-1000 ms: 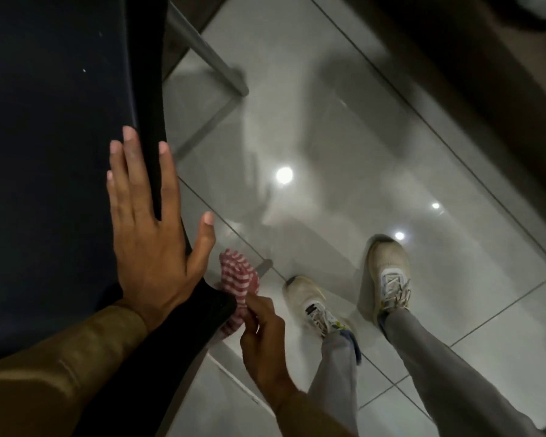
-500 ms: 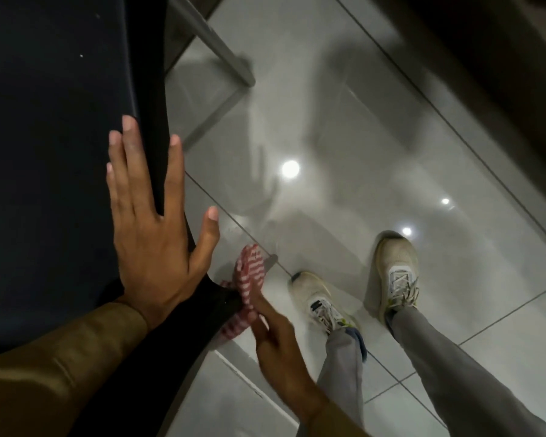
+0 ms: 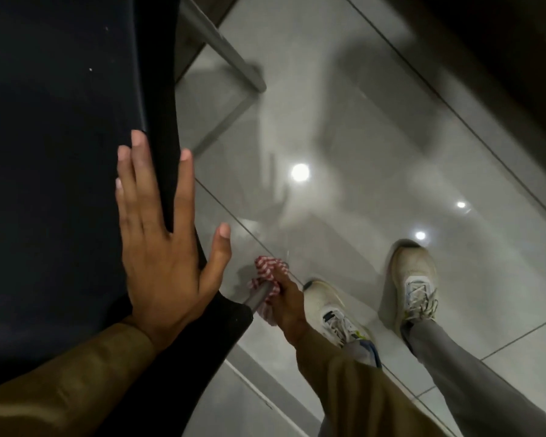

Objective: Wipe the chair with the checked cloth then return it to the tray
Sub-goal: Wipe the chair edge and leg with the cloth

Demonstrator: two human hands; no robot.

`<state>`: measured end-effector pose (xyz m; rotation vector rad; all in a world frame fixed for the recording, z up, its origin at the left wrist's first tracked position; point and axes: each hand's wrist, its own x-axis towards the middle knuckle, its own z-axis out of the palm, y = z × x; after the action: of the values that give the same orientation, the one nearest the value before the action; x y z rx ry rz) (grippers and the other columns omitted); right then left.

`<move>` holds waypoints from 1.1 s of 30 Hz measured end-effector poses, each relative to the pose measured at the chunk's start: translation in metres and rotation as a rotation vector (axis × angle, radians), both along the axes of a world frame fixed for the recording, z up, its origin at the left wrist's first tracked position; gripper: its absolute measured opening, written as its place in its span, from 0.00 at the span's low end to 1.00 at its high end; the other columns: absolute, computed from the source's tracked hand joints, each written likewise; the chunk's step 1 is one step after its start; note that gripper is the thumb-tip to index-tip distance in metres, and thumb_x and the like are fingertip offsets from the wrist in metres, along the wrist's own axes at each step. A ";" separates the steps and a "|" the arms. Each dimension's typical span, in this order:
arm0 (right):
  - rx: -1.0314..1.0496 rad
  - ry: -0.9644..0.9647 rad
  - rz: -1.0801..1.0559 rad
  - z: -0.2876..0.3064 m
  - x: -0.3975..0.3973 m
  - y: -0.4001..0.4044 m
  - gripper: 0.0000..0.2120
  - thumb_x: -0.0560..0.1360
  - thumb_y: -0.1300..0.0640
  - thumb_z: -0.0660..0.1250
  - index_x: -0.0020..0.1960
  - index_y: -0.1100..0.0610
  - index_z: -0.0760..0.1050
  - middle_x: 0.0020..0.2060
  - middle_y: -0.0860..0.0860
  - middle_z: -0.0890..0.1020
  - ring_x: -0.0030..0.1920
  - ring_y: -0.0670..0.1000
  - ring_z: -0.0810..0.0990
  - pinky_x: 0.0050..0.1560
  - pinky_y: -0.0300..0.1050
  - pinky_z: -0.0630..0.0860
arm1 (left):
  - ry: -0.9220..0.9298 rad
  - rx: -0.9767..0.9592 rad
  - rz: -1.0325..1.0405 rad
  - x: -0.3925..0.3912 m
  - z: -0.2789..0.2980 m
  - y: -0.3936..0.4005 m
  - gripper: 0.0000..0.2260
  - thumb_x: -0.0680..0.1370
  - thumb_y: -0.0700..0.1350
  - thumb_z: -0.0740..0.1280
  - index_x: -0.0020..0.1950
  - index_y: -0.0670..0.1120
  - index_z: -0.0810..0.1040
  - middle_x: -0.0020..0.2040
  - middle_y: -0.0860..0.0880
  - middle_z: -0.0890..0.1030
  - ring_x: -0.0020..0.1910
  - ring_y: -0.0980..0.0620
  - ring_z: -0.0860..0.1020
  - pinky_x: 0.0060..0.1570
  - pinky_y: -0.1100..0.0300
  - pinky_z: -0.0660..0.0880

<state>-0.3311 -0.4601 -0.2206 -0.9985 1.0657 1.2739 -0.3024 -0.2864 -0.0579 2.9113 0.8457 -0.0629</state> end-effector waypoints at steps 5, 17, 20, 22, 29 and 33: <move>0.163 -0.538 0.524 0.048 -0.036 -0.030 0.19 0.85 0.64 0.59 0.74 0.59 0.76 0.60 0.55 0.85 0.52 0.39 0.81 0.54 0.28 0.80 | 0.009 -0.028 0.026 0.003 0.005 -0.004 0.34 0.85 0.57 0.57 0.87 0.40 0.58 0.87 0.29 0.50 0.88 0.31 0.48 0.88 0.38 0.47; -0.010 0.129 0.017 -0.024 0.002 -0.005 0.18 0.88 0.50 0.58 0.63 0.63 0.79 0.51 0.60 0.83 0.40 0.54 0.90 0.36 0.46 0.88 | -0.035 -0.015 -0.007 0.001 -0.001 0.000 0.33 0.86 0.55 0.57 0.87 0.39 0.60 0.85 0.26 0.52 0.87 0.27 0.50 0.88 0.40 0.46; -0.016 -0.070 0.326 -0.017 -0.002 -0.015 0.16 0.88 0.59 0.60 0.73 0.60 0.76 0.55 0.58 0.85 0.49 0.51 0.85 0.41 0.33 0.84 | -0.018 -0.022 -0.004 0.000 -0.001 0.000 0.32 0.86 0.54 0.58 0.86 0.39 0.61 0.85 0.25 0.52 0.86 0.27 0.50 0.88 0.38 0.47; 0.039 -0.289 0.474 0.004 -0.014 -0.033 0.17 0.89 0.58 0.59 0.76 0.51 0.75 0.58 0.56 0.85 0.54 0.48 0.82 0.51 0.29 0.80 | 0.002 -0.032 0.007 0.001 0.002 -0.002 0.32 0.86 0.55 0.58 0.86 0.40 0.61 0.85 0.25 0.52 0.86 0.27 0.49 0.88 0.36 0.48; 0.059 -0.315 0.461 0.055 -0.031 -0.026 0.27 0.81 0.36 0.57 0.71 0.50 0.81 0.63 0.46 0.87 0.62 0.43 0.87 0.60 0.31 0.82 | 0.004 -0.048 0.012 0.004 0.006 -0.003 0.32 0.86 0.55 0.58 0.86 0.40 0.61 0.85 0.26 0.52 0.86 0.27 0.49 0.87 0.36 0.48; -0.016 -0.270 0.452 0.021 -0.023 -0.008 0.15 0.87 0.45 0.60 0.68 0.46 0.79 0.63 0.49 0.86 0.60 0.44 0.87 0.64 0.40 0.84 | -0.015 -0.032 -0.005 0.001 0.001 -0.001 0.31 0.86 0.55 0.58 0.86 0.40 0.63 0.84 0.24 0.53 0.86 0.26 0.50 0.87 0.35 0.48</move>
<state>-0.3540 -0.4685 -0.1992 -1.4336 0.6614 1.4361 -0.3013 -0.2874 -0.0567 2.8806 0.8280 -0.0536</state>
